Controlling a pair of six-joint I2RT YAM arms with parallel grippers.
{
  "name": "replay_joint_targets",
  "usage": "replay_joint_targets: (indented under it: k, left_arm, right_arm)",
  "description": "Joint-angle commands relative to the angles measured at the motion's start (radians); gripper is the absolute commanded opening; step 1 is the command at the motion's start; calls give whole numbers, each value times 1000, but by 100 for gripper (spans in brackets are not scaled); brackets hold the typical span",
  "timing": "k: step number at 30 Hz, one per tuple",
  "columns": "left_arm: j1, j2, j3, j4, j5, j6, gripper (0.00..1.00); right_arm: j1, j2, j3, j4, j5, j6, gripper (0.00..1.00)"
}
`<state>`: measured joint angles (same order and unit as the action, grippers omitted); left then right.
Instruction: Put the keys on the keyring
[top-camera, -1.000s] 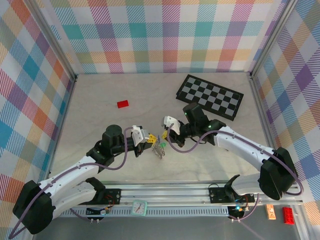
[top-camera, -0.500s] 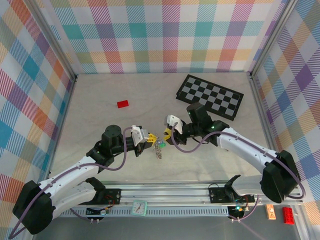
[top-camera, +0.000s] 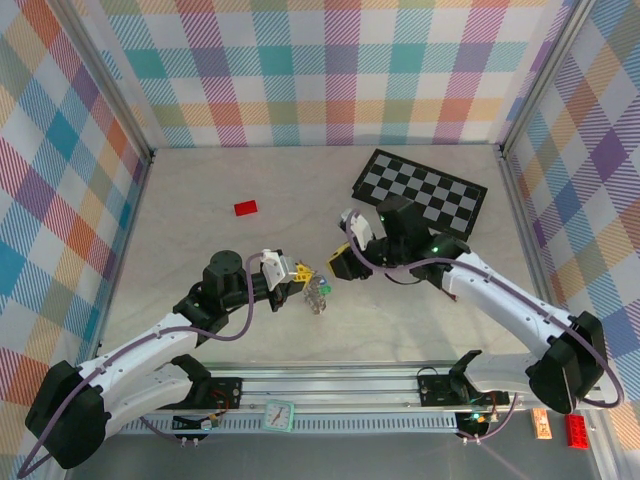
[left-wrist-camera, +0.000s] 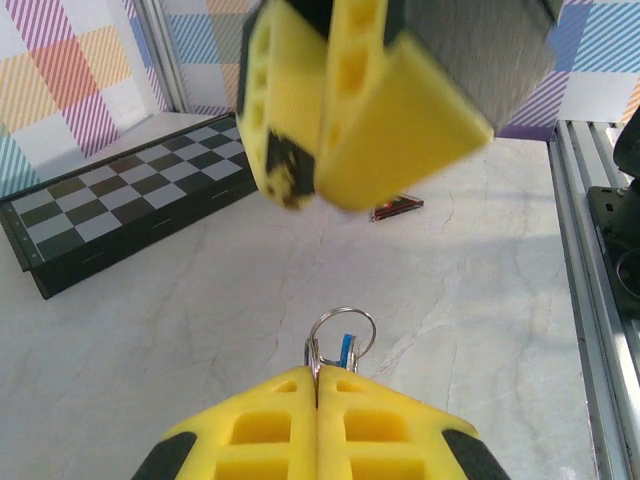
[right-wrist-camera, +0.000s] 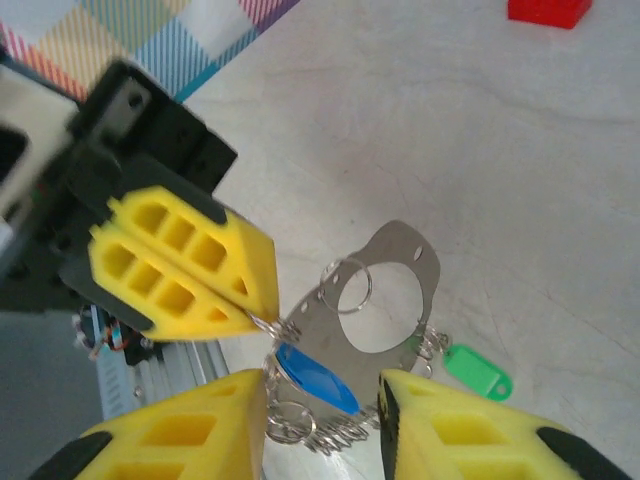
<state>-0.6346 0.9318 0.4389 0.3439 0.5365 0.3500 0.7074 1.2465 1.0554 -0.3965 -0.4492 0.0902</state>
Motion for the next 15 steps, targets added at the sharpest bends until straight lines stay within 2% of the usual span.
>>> replay_joint_targets:
  k: [1,6,11,15]
  left_arm:
    - [-13,-8,-2,64,1,-12,0]
    - [-14,-8,0,59,-4,-12,0]
    - [-14,-4,2,57,-6,-8,0]
    - [-14,2,4,59,-4,-5,0]
  right_arm:
    - [28,4,50,-119,52,152,36]
    - [64,70,120,-162,51,163,35]
    - [86,129,166,-189,36,148,27]
    - [90,148,180,-200,45,140,24]
